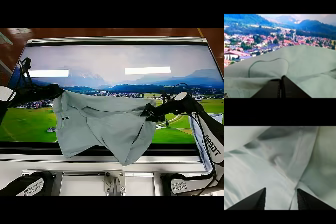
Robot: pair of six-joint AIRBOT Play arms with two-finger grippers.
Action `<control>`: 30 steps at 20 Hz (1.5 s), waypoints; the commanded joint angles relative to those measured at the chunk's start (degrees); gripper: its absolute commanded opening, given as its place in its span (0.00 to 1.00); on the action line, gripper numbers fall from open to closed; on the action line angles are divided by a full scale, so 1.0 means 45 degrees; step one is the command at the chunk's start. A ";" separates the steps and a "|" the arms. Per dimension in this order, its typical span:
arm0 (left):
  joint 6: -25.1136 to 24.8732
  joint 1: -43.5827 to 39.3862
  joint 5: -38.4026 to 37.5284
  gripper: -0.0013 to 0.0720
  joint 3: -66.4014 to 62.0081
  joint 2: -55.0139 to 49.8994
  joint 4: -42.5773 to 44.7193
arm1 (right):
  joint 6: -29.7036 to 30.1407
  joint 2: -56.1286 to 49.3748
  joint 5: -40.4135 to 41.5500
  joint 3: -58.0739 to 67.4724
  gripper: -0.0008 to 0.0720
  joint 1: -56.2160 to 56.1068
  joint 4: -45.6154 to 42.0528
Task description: Fold the shirts.
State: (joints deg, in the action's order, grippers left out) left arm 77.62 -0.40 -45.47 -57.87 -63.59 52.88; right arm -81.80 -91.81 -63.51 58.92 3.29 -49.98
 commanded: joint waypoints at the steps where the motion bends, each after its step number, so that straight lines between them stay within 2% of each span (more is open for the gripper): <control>1: -0.0005 -0.0010 -0.0034 0.06 0.0000 -0.0010 0.0000 | -0.0068 -0.0301 0.0656 -0.0015 0.67 -0.0068 0.0325; 2: -0.0005 -0.0010 -0.0034 0.06 0.0000 -0.0010 0.0000 | -0.0073 -0.0301 0.0777 -0.0015 0.50 -0.0068 0.0330; 3: -0.0005 -0.0010 -0.0034 0.06 0.0000 -0.0005 0.0005 | -0.0141 -0.0301 0.0937 -0.0015 0.40 -0.0068 0.0330; 4: -0.0005 -0.0010 -0.0034 0.06 0.0000 -0.0005 0.0000 | -0.0155 -0.0301 0.1069 -0.0015 0.37 -0.0068 0.0335; 6: -0.0005 -0.0010 -0.0034 0.06 0.0000 -0.0005 0.0000 | -0.0155 -0.0301 0.1107 -0.0015 0.24 -0.0068 0.0330; 7: -0.0005 -0.0010 -0.0034 0.06 0.0000 -0.0005 0.0000 | -0.0151 -0.0296 0.1093 -0.0015 0.24 -0.0063 0.0330; 8: -0.0005 -0.0005 -0.0034 0.06 0.0000 -0.0010 0.0005 | -0.0146 -0.0287 0.1054 -0.0015 0.11 -0.0063 0.0330; 11: -0.0015 0.0010 -0.0034 0.06 0.0000 -0.0005 0.0005 | 0.0024 -0.0005 0.0797 -0.0015 0.11 -0.0024 0.0330; 14: -0.0554 0.0029 -0.0049 0.06 -0.0175 0.0029 0.0024 | 0.0403 0.0937 0.0296 0.0034 0.10 0.0311 0.0325; 16: -0.0729 0.0019 -0.0423 0.06 -0.1064 0.0214 0.0039 | 0.1375 0.1991 -0.0355 0.0622 0.10 0.0690 0.0583; 18: -0.1715 0.0034 -0.1127 0.06 -0.2667 0.0515 0.0112 | 0.1826 0.3463 -0.0797 0.1885 0.10 0.1112 0.1010; 19: -0.1812 0.0034 -0.1467 0.06 -0.3842 0.0699 0.0525 | 0.1821 0.4308 -0.0748 0.2803 0.10 0.1389 0.1161; 23: -0.0952 0.0034 -0.1807 0.06 -0.9330 0.1311 0.2370 | 0.1583 0.6931 0.0194 0.7359 0.10 0.2715 0.1365; 26: -0.0753 0.0034 -0.1982 0.06 -1.3061 0.1384 0.2647 | 0.1166 0.7932 0.0583 1.0569 0.10 0.3478 0.1171; 28: -0.0748 0.0034 -0.2035 0.06 -1.4387 0.1676 0.2701 | 0.0952 0.8354 0.0583 1.1914 0.10 0.3730 0.0772; 30: -0.0651 0.0034 -0.2225 0.06 -1.4343 0.2492 0.3473 | 0.0894 0.8825 0.0515 1.2643 0.10 0.3832 0.0063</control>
State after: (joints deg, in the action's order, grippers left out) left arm 73.89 -0.30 -54.39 -116.62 -55.48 64.60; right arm -76.60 -55.59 -61.89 108.01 18.96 -46.09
